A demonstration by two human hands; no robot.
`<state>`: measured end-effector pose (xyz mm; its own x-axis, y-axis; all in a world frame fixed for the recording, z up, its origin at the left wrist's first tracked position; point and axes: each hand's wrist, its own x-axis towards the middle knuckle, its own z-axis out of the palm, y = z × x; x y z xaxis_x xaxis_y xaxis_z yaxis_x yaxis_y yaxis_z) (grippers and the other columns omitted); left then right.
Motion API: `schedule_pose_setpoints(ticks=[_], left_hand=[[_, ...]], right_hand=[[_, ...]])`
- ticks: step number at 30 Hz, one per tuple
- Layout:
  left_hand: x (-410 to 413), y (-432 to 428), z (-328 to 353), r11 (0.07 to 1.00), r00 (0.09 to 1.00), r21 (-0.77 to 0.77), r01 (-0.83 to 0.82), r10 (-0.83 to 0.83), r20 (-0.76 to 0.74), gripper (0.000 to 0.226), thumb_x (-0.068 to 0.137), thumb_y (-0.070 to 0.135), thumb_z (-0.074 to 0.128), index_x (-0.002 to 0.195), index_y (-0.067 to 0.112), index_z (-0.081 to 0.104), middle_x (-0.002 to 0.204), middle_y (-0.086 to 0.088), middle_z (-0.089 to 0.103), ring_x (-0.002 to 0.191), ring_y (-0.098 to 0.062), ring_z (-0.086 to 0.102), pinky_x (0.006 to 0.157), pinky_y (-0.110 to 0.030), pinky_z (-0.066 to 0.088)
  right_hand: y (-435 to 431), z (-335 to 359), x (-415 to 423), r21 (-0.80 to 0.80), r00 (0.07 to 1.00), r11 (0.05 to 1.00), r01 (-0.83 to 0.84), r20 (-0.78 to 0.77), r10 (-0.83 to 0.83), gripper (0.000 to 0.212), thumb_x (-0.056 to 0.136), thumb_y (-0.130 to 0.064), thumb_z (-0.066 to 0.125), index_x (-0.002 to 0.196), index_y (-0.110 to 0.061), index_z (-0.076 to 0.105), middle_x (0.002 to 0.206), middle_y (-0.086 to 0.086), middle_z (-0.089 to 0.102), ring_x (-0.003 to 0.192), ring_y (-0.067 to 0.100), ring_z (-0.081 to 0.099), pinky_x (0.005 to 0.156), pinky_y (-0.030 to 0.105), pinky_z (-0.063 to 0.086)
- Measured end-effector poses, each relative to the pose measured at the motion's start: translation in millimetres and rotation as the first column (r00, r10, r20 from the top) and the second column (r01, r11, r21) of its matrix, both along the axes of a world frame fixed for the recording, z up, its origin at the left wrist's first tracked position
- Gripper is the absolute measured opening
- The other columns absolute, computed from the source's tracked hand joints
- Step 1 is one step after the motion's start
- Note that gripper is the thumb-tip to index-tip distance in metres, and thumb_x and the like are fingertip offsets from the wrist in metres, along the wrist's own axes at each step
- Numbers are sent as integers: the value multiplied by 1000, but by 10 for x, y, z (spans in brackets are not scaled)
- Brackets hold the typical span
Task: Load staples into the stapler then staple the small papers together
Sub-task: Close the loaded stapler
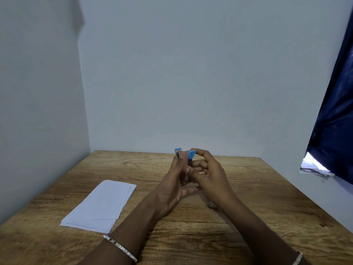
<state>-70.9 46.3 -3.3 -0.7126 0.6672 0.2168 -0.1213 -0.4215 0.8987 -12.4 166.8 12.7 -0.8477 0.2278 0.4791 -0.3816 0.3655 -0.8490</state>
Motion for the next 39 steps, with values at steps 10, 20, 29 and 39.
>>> schedule_pose_setpoints(ticks=[10,20,29,39], left_hand=[[0,-16,-82,954,895,-189,-232,134,-425,39,91,54,63,126,52,46,117,17,70,107,-9,72,86,-43,62],[10,36,-128,892,769,-147,-428,275,-577,27,104,40,46,130,34,51,109,6,73,100,-9,71,88,-43,60],[32,15,-122,874,742,-157,-460,281,-609,26,106,33,44,129,27,52,109,5,73,101,-10,71,87,-46,59],[12,-10,-103,923,909,-263,-280,167,-381,24,102,49,44,125,45,51,113,15,73,110,-6,68,95,-35,56]], right_hand=[[63,-107,-70,-109,984,978,-177,20,180,56,65,-29,84,117,-39,66,114,1,75,111,20,72,85,45,62],[94,-109,-71,153,998,987,-59,-15,62,30,89,-5,69,115,-20,70,93,-1,76,85,11,73,68,21,56],[83,-134,-53,232,997,972,26,-75,-9,22,88,-7,72,105,-19,75,85,-3,77,80,9,73,68,18,55],[86,-205,-115,24,991,991,-128,31,127,33,88,-10,70,117,-27,72,102,2,77,102,20,72,85,47,62]])
